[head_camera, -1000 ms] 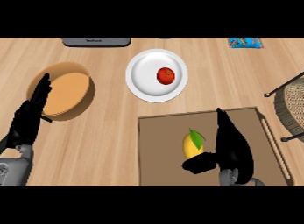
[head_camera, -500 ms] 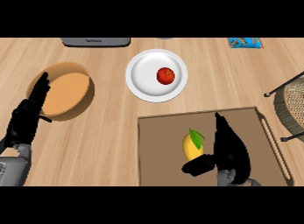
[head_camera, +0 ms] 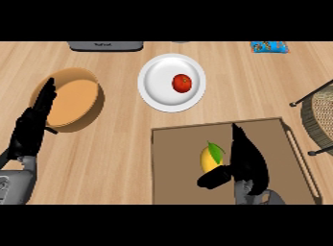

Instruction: Pick the lemon from the tray and place it in the tiered basket

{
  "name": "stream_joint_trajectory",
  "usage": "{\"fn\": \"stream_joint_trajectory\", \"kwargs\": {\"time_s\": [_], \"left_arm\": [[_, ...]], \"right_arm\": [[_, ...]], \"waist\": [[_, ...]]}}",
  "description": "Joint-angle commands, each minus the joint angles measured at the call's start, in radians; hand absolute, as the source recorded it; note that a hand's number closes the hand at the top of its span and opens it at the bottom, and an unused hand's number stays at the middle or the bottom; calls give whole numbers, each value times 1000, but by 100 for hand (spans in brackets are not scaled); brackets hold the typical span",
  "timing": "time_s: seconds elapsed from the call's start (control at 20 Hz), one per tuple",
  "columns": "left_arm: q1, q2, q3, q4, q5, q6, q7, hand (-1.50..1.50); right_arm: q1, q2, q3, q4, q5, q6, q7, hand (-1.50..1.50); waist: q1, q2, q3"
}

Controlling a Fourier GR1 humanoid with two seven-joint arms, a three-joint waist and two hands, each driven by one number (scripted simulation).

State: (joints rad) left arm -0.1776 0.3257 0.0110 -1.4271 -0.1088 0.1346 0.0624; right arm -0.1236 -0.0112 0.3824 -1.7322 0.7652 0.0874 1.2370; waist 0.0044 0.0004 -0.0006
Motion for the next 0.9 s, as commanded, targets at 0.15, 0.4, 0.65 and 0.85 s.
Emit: {"fn": "stream_joint_trajectory", "kwargs": {"time_s": [0.15,0.4,0.65,0.85], "left_arm": [[48,-25,-15,-33,-12,-7,-18,0],[80,-28,-5,-7,-18,-10,-75,0],[0,-26,13,18,-10,-22,-15,0],[20,-34,-1,3,-44,-11,-5,0]], "right_arm": [[-55,11,31,60,-48,-51,208,-150],[-59,11,-16,137,-109,-57,148,-150],[-122,10,69,271,-117,48,42,150],[-103,9,92,219,-82,-8,72,150]], "waist": [[3,-1,0],[1,0,0],[5,1,0],[-1,-1,1]]}}
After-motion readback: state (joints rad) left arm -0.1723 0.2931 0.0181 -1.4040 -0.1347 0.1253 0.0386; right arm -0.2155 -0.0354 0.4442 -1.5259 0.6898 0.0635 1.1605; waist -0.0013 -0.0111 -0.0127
